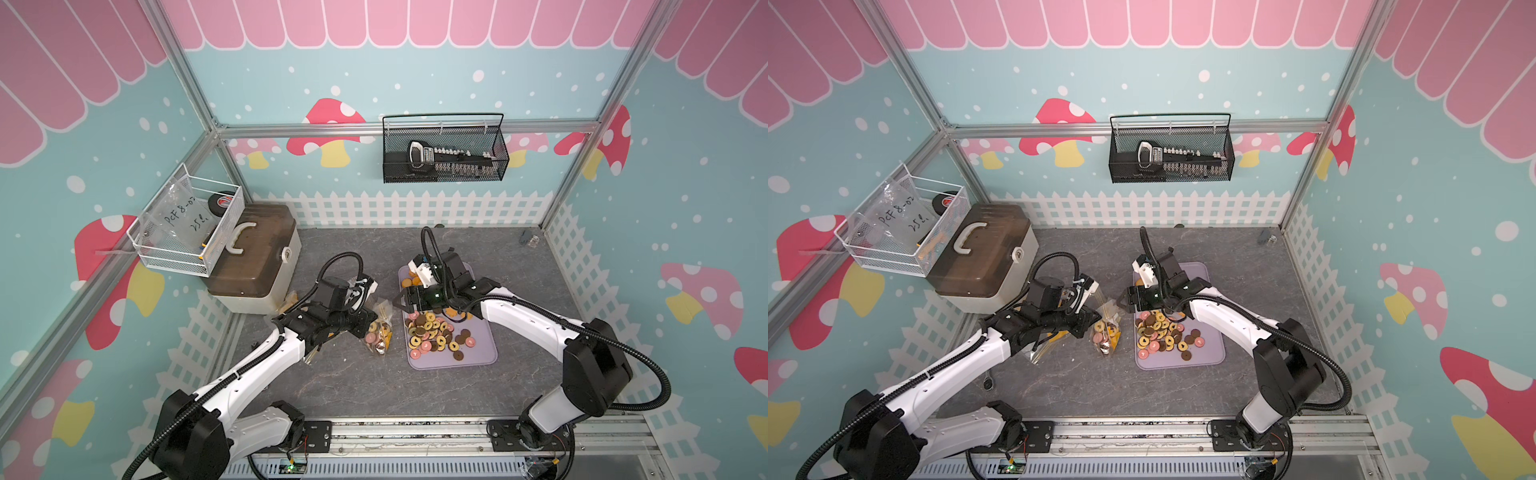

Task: Pour cookies out of the ziploc bag
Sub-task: Open the ziploc bag at the center of the board.

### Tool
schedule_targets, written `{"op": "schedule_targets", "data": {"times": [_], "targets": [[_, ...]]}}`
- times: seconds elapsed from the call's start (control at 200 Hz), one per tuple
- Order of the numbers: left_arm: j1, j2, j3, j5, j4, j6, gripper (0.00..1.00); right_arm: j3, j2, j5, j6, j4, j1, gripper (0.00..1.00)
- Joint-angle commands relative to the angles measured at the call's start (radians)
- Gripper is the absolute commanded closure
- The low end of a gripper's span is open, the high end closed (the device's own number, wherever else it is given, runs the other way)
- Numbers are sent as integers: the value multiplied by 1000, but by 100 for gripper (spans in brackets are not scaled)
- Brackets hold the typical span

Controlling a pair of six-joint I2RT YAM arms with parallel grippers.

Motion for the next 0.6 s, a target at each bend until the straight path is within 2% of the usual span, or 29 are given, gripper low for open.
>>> {"op": "schedule_targets", "data": {"times": [0.0, 0.31, 0.445, 0.595], "targets": [[-4, -13, 16, 1, 7, 29, 100, 24, 26, -14, -21, -9, 6, 17], [-4, -4, 18, 10, 7, 27, 100, 29, 56, -26, -37, -11, 43, 17], [-9, -3, 14, 10, 8, 16, 100, 32, 51, -52, -56, -10, 49, 21], [-53, -11, 3, -32, 23, 4, 100, 7, 28, -60, -72, -38, 48, 23]]}}
